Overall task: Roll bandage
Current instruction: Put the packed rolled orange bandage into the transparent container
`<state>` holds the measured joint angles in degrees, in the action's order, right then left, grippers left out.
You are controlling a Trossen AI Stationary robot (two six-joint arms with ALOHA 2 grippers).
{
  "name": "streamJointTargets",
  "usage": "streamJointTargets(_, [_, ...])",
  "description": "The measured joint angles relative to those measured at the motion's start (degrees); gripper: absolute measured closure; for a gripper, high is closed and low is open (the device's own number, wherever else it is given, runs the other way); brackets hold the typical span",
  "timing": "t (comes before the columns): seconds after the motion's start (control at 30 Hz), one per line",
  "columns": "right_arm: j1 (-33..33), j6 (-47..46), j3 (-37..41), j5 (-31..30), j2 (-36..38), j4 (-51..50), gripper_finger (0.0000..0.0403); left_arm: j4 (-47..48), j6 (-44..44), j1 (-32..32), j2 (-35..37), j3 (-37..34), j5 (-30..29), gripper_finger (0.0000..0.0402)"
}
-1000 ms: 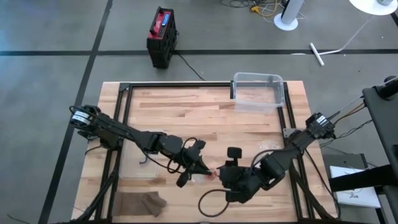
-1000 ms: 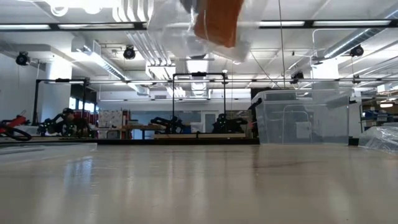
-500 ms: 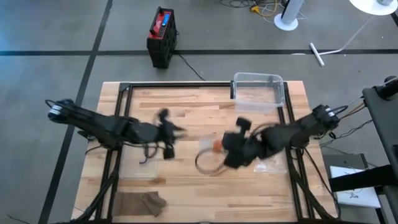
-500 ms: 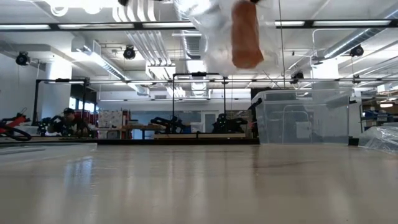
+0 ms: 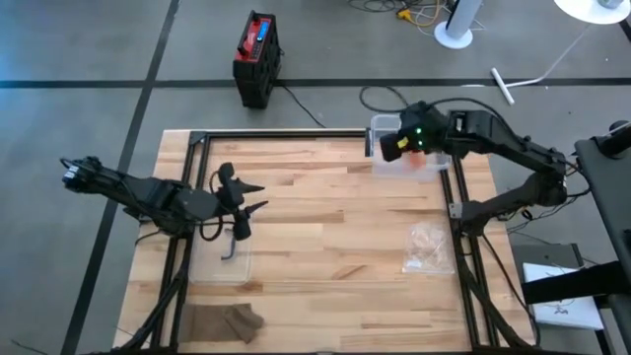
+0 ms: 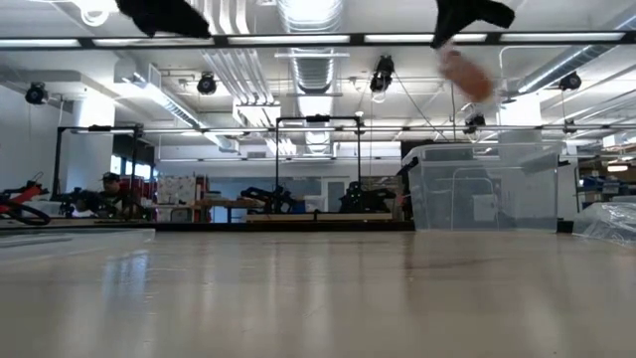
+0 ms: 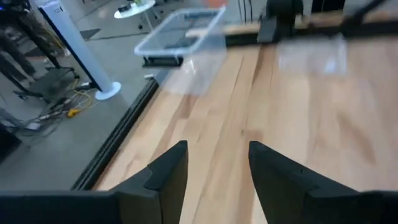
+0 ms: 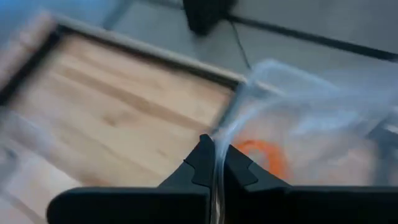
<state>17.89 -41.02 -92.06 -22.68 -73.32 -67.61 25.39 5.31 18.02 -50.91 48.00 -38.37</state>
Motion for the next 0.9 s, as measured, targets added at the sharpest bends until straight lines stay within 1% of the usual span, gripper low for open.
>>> streamJointTargets(0.03, [0.88,-0.66,-0.06,-0.77,0.24,1.62,0.0403,-0.11,-1.16,-0.10,0.36,-1.46,-0.02,0.0240])
streamJointTargets(0.13, [3.08,-1.25,-0.13,-6.61,0.27,3.04,0.0403,-0.26,-9.03,-0.22,0.95,-4.29,-0.04,0.0244])
streamJointTargets(0.17, [3.77,-0.94,-0.13,-7.67,-0.01,2.69,0.0403,-0.29,-10.00,-0.28,1.37,-4.82,-0.04,0.0246])
streamJointTargets(0.27, [5.51,-0.62,-0.04,-7.36,-0.98,0.16,0.0403,-0.85,-10.17,-0.29,2.50,-5.05,-0.06,0.0255])
streamJointTargets(0.43, [5.73,-3.56,0.21,-7.34,-4.79,-4.01,0.0403,-0.64,-9.00,-0.29,3.84,-4.97,-0.03,0.0272])
streamJointTargets(0.63, [4.91,-3.99,0.22,-4.87,-11.53,-3.82,0.0403,-0.37,-8.57,-0.29,4.76,-6.47,-0.02,0.0286])
streamJointTargets(0.73, [4.71,-1.41,0.22,-5.97,-15.08,-3.61,0.0403,-0.42,-8.47,-0.29,5.00,-7.11,-0.03,0.0285])
streamJointTargets(0.9, [4.78,1.71,0.23,-10.06,-19.94,-3.03,0.0403,-0.40,-8.44,-0.29,5.22,-7.25,0.00,0.0276])
